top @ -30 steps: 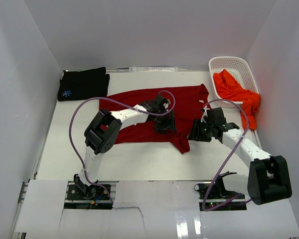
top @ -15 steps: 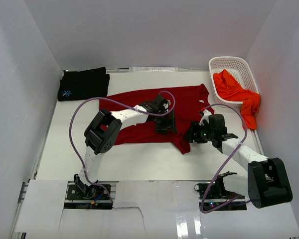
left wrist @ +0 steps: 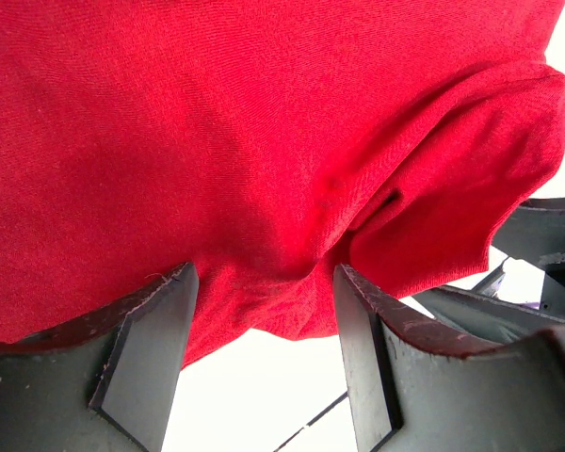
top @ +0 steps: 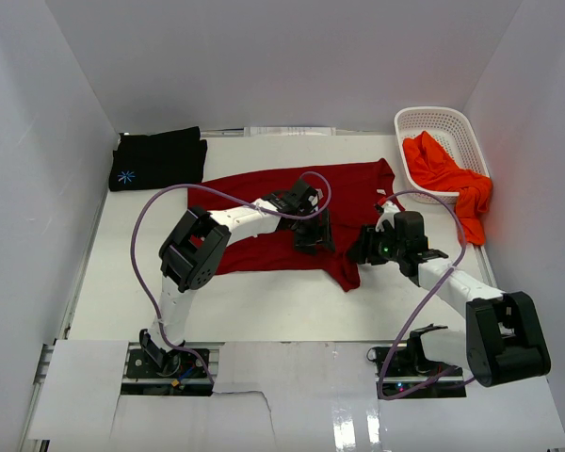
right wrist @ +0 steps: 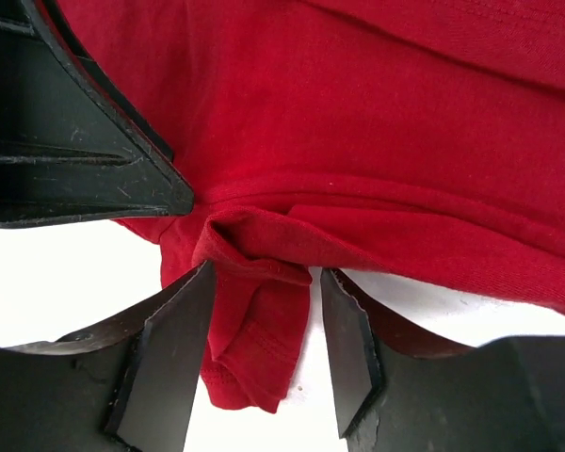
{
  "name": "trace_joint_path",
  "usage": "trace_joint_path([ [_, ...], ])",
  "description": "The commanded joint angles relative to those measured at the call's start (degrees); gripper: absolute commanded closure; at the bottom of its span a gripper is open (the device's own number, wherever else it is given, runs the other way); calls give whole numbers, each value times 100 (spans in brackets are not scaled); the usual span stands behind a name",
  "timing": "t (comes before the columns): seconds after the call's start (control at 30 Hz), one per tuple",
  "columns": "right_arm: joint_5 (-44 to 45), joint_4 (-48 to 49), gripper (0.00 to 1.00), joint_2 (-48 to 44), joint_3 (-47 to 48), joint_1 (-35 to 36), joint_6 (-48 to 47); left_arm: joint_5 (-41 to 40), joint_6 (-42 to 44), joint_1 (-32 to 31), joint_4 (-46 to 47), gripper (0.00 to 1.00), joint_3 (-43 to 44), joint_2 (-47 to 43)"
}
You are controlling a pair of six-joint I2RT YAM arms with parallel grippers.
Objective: Fold and stack the t-shirts
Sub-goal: Grap the side of the flattened tshirt closest away from the robot with both arms
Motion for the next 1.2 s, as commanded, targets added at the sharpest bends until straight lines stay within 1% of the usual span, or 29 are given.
trace_joint_path([
  [0.0, 50, 287, 47, 25, 172, -18, -165, -99, 51, -93, -348, 29, -230, 160],
  [0.07, 59, 322, 48, 34, 154, -18, -209, -99, 42, -101, -356, 29, -230, 160],
  [0.13, 50, 383, 52, 77, 145, -18, -209, -99, 42, -101, -348, 29, -221, 169],
  [0.2, -20, 410, 57, 191, 163, -18, -201, -99, 42, -101, -348, 28, -221, 169],
  [0.23, -55, 427, 62, 227, 198, -18, -209, -99, 42, -93, -348, 29, -213, 169],
  [0.4, -204, 463, 67, 473, 286, -18, -183, -107, 60, -101, -348, 29, -239, 151],
  [0.43, -222, 480, 69, 491, 286, -18, -174, -125, 60, -101, -356, 29, -239, 151],
  [0.47, -240, 480, 73, 526, 303, -18, -174, -125, 60, -101, -348, 28, -239, 151],
  [0.5, -249, 480, 73, 543, 312, -18, -157, -125, 60, -101, -348, 29, -239, 151],
  [0.53, -275, 480, 77, 561, 312, -18, -157, -116, 60, -93, -348, 29, -230, 151],
  [0.63, -336, 419, 83, 605, 347, -18, -113, -116, 60, -101, -348, 29, -230, 169],
  [0.73, -380, 191, 92, 622, 461, -18, 1, -125, 69, -101, -348, 29, -221, 160],
  [0.9, -627, -433, 92, 482, 690, -18, 186, -125, 69, -93, -357, 29, -195, 160],
  [0.93, -627, -730, 92, 438, 751, -18, 221, -125, 60, -101, -365, 29, -186, 160],
  [1.0, -600, -1021, 92, 324, 839, -27, 335, -125, 69, -101, -365, 28, -160, 160],
  [1.03, -565, -1371, 92, 263, 935, -36, 379, -125, 69, -101, -383, 29, -160, 160],
  [1.07, -426, -1548, 92, 227, 988, -53, 501, -125, 69, -101, -383, 29, -160, 142],
  [1.17, -328, -2295, 92, 122, 1173, -246, 678, -134, 69, -93, -418, 29, -142, 81],
])
